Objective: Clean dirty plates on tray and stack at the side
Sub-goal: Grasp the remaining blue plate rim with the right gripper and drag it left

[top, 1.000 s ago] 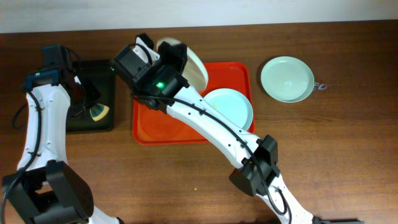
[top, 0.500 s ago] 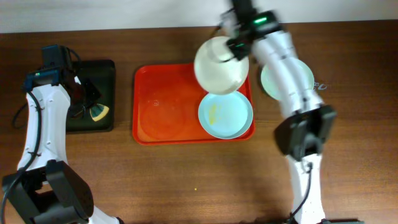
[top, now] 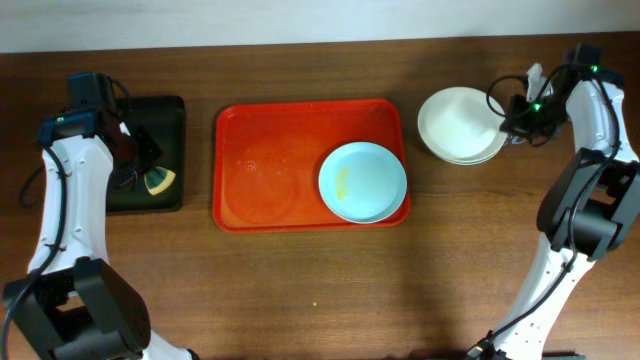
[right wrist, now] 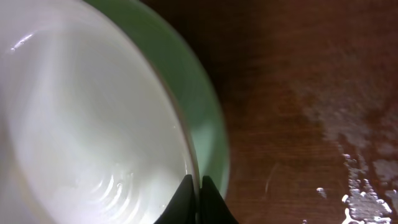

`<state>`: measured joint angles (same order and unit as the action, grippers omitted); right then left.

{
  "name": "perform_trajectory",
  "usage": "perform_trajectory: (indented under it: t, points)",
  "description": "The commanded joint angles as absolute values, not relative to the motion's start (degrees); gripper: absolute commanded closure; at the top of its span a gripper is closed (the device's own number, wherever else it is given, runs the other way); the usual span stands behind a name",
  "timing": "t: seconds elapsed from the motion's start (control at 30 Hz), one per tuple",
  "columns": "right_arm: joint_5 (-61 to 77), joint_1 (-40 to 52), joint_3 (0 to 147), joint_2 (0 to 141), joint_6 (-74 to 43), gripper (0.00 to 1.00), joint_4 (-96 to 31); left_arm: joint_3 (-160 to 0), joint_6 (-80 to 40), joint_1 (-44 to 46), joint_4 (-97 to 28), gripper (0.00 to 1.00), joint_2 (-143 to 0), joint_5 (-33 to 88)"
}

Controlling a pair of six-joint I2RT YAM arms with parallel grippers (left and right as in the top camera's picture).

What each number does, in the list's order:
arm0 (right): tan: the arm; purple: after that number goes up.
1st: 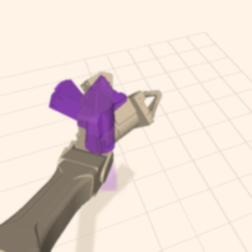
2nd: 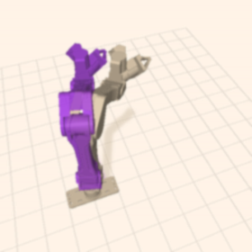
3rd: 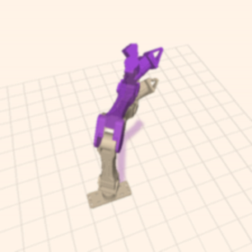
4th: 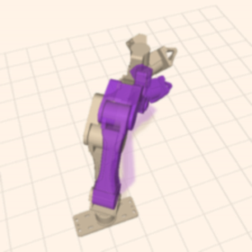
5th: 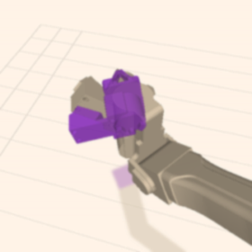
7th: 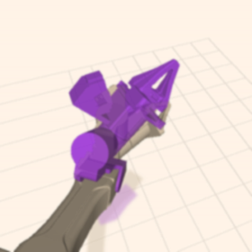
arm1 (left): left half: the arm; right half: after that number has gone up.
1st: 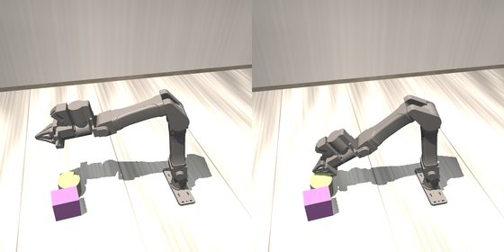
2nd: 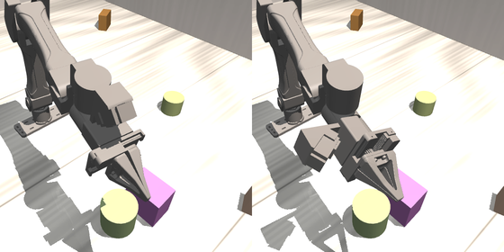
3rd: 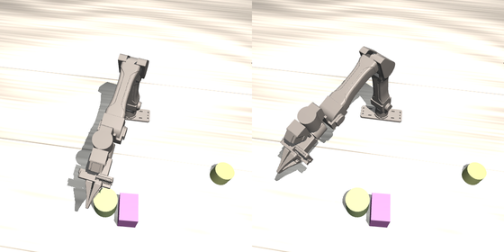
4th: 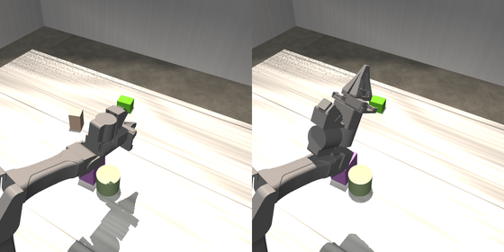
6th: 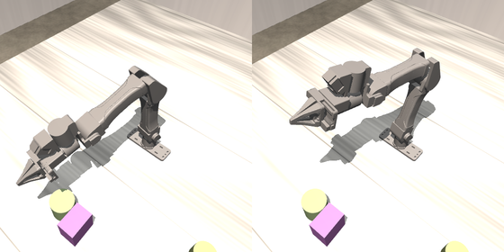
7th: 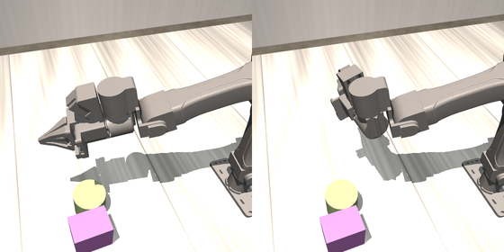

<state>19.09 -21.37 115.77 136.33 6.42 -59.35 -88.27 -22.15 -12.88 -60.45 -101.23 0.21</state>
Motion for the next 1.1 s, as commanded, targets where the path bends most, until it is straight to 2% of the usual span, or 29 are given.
perform_trajectory:
  t: [0.0,0.07,0.1,0.17,0.2,0.23,0.4,0.53,0.63,0.67,0.73,0.77,0.9,1.07]
  points:
    - [16.6,-21.1,115.0,135.8,3.8,0.96,-58.0,-88.0,-22.7,-13.0,-60.1,1.00,-100.6,-0.2]
    - [16.6,-21.1,115.6,135.5,3.8,0.95,-58.3,-88.0,-22.7,-13.0,-60.1,1.00,-100.6,-0.2]
    - [16.6,-21.1,116.1,135.3,3.7,0.83,-58.8,-88.0,-22.7,-13.0,-60.0,1.00,-100.6,-0.2]
    - [16.7,-21.0,117.5,134.3,3.7,0.54,-60.2,-88.0,-22.7,-13.0,-59.8,1.00,-100.6,-0.2]
    - [16.7,-20.9,117.7,133.2,3.7,0.25,-60.4,-88.0,-22.7,-13.0,-59.8,1.00,-100.6,-0.2]
    - [16.7,-20.5,117.7,131.2,3.7,0.01,-60.7,-88.0,-22.7,-13.0,-59.8,1.00,-100.6,-0.2]
    - [17.5,-16.4,117.7,119.7,2.6,0.01,-66.1,-88.0,-22.7,-13.0,-59.6,1.00,-100.6,-0.2]
    - [17.5,-5.4,117.6,115.6,2.8,0.01,-71.2,-88.0,-22.7,-13.0,-59.6,1.00,-100.6,-0.2]
    - [17.5,2.2,116.2,117.8,9.5,0.01,-71.2,-88.0,-22.7,-13.0,-59.4,1.00,-100.6,-0.2]
    - [17.3,5.2,115.0,119.1,11.2,0.04,-70.9,-88.0,-22.7,-13.0,-59.5,1.00,-100.6,-0.2]
    - [16.8,9.5,113.2,122.0,12.0,0.21,-69.5,-88.0,-22.7,-13.0,-59.4,1.00,-100.6,-0.2]
    - [15.7,11.2,113.0,123.8,12.0,0.27,-68.8,-88.0,-22.7,-13.0,-59.4,1.00,-100.6,-0.2]
    - [11.3,15.1,113.0,130.3,16.3,0.28,-68.0,-88.0,-22.7,-13.0,-59.4,1.00,-100.6,-0.2]
    - [9.4,15.3,113.0,135.2,19.6,0.27,-67.9,-88.0,-22.7,-13.0,-59.4,1.00,-100.6,-0.2]
